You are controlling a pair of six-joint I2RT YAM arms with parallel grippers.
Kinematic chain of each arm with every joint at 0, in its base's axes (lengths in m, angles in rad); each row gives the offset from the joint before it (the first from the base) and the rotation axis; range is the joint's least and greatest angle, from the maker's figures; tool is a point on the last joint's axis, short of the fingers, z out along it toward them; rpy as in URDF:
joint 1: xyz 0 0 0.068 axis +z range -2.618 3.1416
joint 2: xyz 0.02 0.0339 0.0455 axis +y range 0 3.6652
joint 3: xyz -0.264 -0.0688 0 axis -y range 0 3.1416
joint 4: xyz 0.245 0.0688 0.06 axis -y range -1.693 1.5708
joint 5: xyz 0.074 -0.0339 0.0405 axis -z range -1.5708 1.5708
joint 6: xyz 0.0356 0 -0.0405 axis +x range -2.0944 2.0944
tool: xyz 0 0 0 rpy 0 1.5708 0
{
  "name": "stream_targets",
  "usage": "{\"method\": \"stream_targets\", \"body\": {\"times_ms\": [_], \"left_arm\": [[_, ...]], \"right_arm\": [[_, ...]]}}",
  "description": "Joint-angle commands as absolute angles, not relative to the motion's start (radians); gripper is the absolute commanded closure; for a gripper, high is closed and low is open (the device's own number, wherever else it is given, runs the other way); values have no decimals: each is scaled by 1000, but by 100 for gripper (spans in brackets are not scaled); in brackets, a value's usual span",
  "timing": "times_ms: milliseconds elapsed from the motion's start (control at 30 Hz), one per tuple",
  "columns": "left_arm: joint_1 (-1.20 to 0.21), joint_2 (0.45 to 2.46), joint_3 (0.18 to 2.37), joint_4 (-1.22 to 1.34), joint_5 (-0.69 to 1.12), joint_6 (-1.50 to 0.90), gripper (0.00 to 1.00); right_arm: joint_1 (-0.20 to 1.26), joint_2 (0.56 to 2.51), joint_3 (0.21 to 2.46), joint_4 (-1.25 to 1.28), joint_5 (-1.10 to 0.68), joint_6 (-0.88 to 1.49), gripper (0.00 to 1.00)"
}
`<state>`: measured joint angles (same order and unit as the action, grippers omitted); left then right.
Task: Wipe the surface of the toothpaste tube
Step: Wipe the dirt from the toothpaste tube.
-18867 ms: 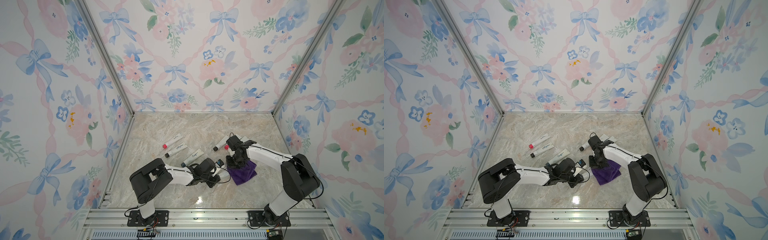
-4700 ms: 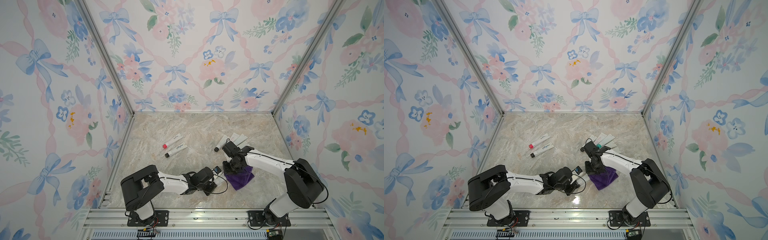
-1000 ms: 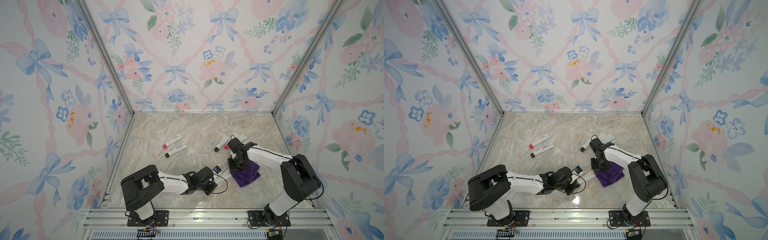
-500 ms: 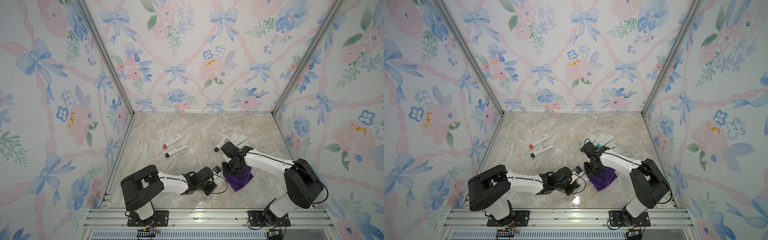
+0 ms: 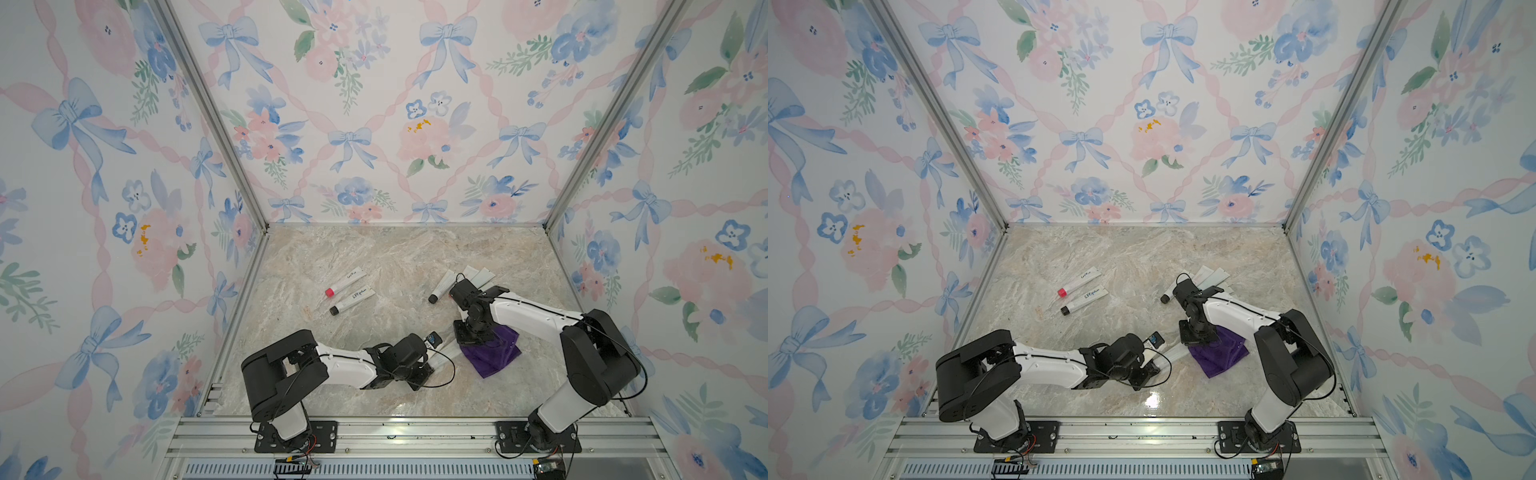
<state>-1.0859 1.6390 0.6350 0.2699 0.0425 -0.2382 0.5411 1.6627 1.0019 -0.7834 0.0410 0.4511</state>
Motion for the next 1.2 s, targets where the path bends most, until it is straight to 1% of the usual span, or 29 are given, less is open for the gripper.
{"method": "stream_targets", "body": {"times_ms": [0,100,400,500,633,700,900,1000,1167], "left_arm": [[-1073,1649,618,236,19,-238,73],[-1074,1652,621,235,19,-238,73],[-1073,1654,623,235,19,-238,73],[-1073,1656,622,236,20,-238,73],[-1073,1655,622,236,20,-238,73],[-1074,1652,621,235,21,-237,73],[-1074,1643,616,236,17,-238,73],[-1074,1643,616,236,15,-238,73],[-1073,1643,615,236,16,-238,73]], "right_arm": [[518,1712,1000,-844,142,425,80],[544,1718,1004,-830,102,434,80],[658,1661,982,-744,-166,496,80],[667,1603,957,-701,-261,520,80],[663,1574,931,-677,-312,532,80],[653,1587,933,-705,-265,513,80],[604,1663,997,-845,35,453,80],[583,1710,1031,-879,149,442,80],[565,1755,1054,-870,179,437,81]]}}
